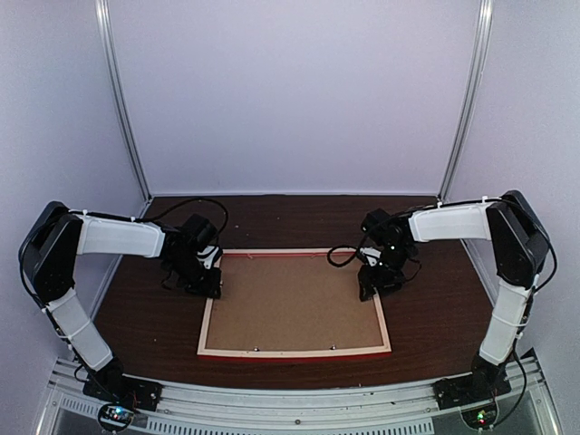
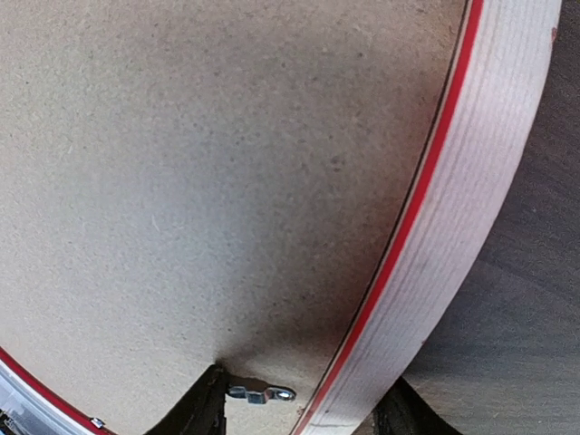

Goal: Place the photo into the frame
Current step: Press the fastener.

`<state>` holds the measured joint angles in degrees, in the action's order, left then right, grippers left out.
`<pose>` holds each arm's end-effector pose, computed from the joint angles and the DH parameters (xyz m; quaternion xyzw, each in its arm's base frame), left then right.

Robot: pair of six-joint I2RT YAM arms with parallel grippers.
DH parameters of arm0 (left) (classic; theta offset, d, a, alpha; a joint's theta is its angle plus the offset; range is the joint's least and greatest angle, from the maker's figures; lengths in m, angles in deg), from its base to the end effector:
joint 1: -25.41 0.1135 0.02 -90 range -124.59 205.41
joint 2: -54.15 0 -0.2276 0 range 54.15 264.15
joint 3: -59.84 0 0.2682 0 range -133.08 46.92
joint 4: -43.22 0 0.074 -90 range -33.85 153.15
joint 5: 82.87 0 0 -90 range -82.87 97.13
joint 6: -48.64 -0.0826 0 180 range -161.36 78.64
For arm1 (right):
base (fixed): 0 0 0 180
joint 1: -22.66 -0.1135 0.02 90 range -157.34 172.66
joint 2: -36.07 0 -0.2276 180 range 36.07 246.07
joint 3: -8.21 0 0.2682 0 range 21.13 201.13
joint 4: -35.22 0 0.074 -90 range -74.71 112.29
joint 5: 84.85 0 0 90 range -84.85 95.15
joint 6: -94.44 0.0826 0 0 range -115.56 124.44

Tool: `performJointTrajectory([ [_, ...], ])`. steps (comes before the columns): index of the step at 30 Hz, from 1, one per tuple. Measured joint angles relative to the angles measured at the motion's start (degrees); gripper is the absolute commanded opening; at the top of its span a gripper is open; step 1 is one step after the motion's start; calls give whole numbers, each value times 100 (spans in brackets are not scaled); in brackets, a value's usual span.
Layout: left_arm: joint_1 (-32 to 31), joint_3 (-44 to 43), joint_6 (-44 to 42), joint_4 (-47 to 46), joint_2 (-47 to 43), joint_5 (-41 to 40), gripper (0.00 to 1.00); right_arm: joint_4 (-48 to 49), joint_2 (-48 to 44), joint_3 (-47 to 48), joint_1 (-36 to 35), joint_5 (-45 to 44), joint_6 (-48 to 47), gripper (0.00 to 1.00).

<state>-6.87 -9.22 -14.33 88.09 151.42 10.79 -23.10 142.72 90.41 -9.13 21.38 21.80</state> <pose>0.2768 -0.1811 0.0628 0.0500 0.9874 -0.1002 0.1122 0.2842 0.2033 0.0685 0.1329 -0.9791 -0.1541 0.0018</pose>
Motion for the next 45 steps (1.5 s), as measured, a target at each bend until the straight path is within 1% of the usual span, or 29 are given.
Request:
performJointTrajectory([
  [5, 0, 0, 0, 0, 0, 0, 36, 33, 2, 0, 24, 48, -15, 60],
  [11, 0, 0, -2, 0, 0, 2, 36, 122, 2, -2, 74, 284, -72, 64],
  [21, 0, -2, -2, 0, 0, 0, 36, 81, -31, -57, 138, 356, -522, 63],
  [28, 0, -2, 0, 0, 0, 0, 36, 50, -31, -68, 223, 562, -789, 62],
  [45, 0, 0, 0, 0, 0, 0, 36, -129, -28, -57, 236, 326, -1075, 57],
])
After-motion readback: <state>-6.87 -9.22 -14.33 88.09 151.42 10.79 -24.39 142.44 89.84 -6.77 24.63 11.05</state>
